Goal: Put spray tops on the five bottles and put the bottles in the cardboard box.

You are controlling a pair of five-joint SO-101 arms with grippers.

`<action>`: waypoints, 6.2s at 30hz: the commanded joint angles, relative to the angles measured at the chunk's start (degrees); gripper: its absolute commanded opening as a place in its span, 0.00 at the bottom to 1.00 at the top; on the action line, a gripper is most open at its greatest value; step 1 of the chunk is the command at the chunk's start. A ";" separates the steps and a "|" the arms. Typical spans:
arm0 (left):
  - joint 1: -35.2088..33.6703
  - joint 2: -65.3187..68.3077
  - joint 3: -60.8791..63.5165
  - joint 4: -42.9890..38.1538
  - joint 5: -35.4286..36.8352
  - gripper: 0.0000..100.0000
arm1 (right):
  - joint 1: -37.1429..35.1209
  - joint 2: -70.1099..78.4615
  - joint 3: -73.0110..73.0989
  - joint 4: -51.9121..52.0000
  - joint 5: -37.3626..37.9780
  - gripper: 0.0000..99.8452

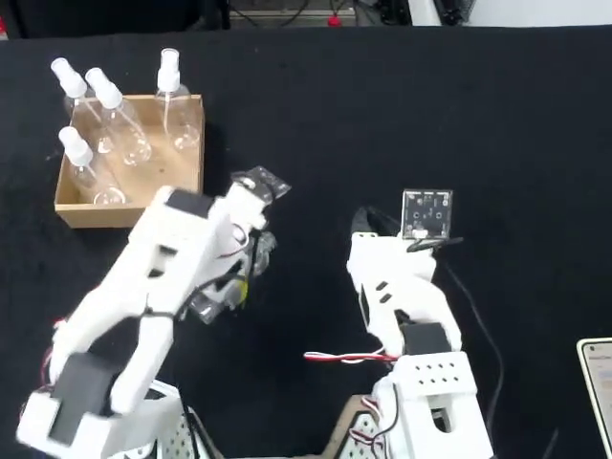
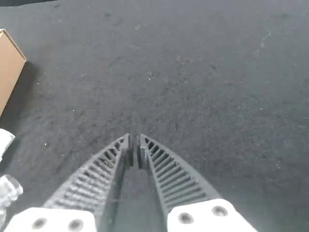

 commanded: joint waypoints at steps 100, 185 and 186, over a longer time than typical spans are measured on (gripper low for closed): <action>-36.62 -28.04 17.98 -13.89 7.82 0.08 | -20.84 -0.57 -7.34 4.31 8.88 0.03; -36.44 -30.33 36.70 -34.64 16.62 0.08 | -30.95 88.13 -78.46 14.33 -33.76 0.23; -36.44 -30.33 36.70 -34.64 16.62 0.08 | -30.95 88.13 -78.46 14.33 -33.76 0.23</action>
